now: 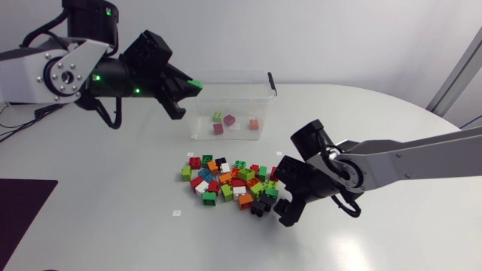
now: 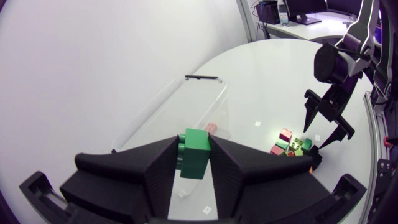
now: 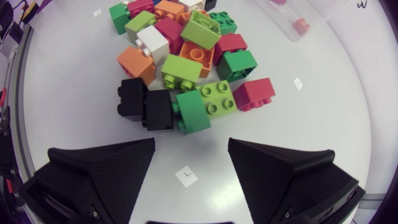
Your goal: Place the duplo bricks in the container
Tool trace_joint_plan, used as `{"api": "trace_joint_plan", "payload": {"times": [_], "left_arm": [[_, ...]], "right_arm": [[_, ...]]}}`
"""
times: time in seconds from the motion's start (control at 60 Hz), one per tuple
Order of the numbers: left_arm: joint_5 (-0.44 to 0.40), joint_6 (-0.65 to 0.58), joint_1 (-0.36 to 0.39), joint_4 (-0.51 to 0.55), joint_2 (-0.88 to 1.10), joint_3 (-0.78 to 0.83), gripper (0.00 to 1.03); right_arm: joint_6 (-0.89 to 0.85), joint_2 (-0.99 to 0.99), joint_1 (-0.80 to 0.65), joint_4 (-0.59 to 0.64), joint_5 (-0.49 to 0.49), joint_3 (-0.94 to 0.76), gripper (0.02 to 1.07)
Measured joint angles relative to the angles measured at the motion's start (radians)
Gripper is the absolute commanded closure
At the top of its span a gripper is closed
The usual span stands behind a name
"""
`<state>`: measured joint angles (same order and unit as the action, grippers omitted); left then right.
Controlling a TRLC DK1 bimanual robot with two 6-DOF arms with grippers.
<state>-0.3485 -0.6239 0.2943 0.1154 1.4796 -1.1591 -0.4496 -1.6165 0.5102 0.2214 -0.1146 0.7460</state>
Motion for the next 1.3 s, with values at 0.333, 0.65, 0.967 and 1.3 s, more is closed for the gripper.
{"api": "trace_joint_plan", "payload": {"times": [0.333, 0.65, 0.967, 1.3], "left_arm": [[-0.040, 0.031, -0.047, 0.032, 0.289, -0.332, 0.80], [-0.045, 0.062, -0.077, 0.083, 0.511, -0.578, 0.80], [-0.043, 0.076, -0.077, 0.130, 0.615, -0.714, 0.29], [-0.040, 0.075, -0.077, 0.141, 0.616, -0.716, 0.07]], "right_arm": [[0.000, -0.025, -0.014, -0.012, 0.008, 0.027, 0.22], [-0.003, -0.052, -0.015, -0.012, 0.018, 0.076, 0.22], [-0.026, -0.063, -0.020, -0.012, 0.023, 0.081, 0.22], [-0.030, -0.063, 0.026, -0.011, 0.017, 0.079, 0.22]]}}
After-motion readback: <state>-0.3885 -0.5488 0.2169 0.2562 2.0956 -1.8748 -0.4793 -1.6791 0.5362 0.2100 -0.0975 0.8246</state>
